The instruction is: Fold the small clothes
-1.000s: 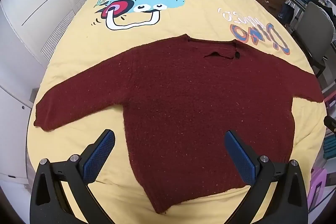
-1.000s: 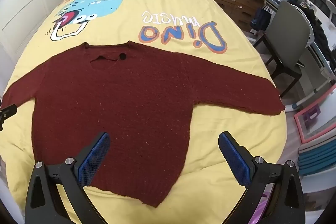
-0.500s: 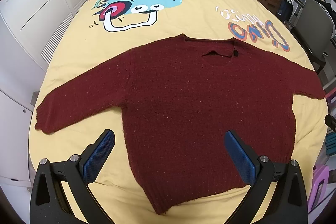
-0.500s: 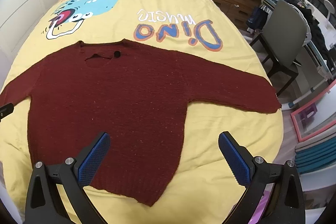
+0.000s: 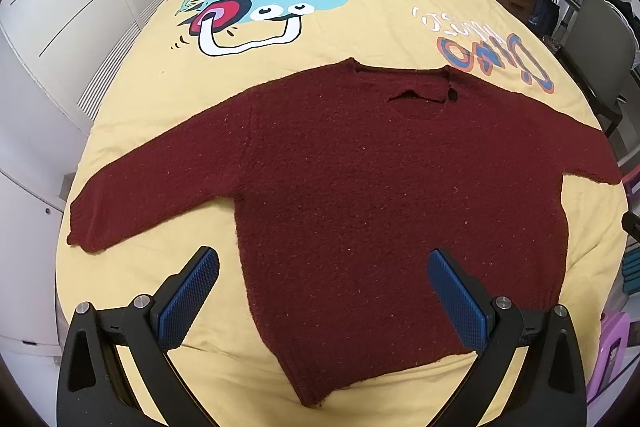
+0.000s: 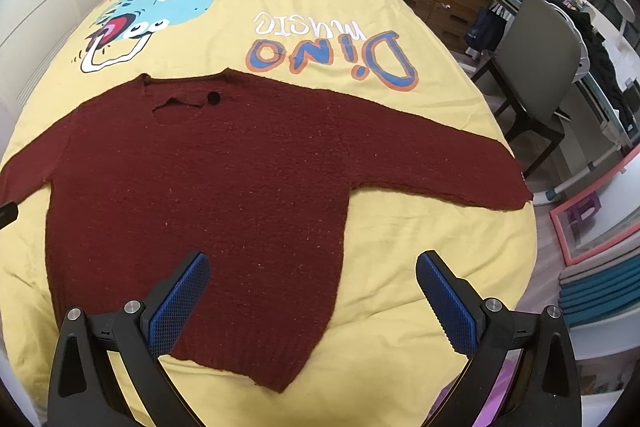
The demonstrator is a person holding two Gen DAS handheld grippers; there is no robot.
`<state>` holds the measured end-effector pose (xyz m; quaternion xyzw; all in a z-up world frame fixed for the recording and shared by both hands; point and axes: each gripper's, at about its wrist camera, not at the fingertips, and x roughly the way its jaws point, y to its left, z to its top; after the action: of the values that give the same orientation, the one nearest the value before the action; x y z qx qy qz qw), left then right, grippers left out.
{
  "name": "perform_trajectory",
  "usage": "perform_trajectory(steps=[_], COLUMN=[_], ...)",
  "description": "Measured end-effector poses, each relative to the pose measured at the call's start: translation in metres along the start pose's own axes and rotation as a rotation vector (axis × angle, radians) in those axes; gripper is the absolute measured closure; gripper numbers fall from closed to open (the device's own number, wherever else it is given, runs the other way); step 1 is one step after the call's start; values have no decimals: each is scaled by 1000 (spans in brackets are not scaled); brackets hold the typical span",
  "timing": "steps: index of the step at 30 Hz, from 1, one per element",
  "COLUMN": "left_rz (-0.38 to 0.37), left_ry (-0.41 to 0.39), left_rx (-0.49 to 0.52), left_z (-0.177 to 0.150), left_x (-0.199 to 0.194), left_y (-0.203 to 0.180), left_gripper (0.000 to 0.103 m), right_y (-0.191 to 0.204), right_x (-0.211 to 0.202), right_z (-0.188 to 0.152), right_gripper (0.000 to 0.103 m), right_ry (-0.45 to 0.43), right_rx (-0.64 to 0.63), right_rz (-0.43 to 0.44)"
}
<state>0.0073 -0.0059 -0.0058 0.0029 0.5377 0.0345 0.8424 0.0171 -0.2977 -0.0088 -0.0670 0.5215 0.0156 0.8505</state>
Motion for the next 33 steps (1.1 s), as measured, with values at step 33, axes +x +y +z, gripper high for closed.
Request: perform_trajectory(steps=[33], left_rz=[-6], left_ry=[8], left_rx=[8], left_z=[-9], left_x=[8], left_y=[-3], left_gripper=[1], right_y=[6], right_x=[-1], right_z=[0], right_gripper=[0], right_ry=[7], right_rx=[-31], right_rz=[-5])
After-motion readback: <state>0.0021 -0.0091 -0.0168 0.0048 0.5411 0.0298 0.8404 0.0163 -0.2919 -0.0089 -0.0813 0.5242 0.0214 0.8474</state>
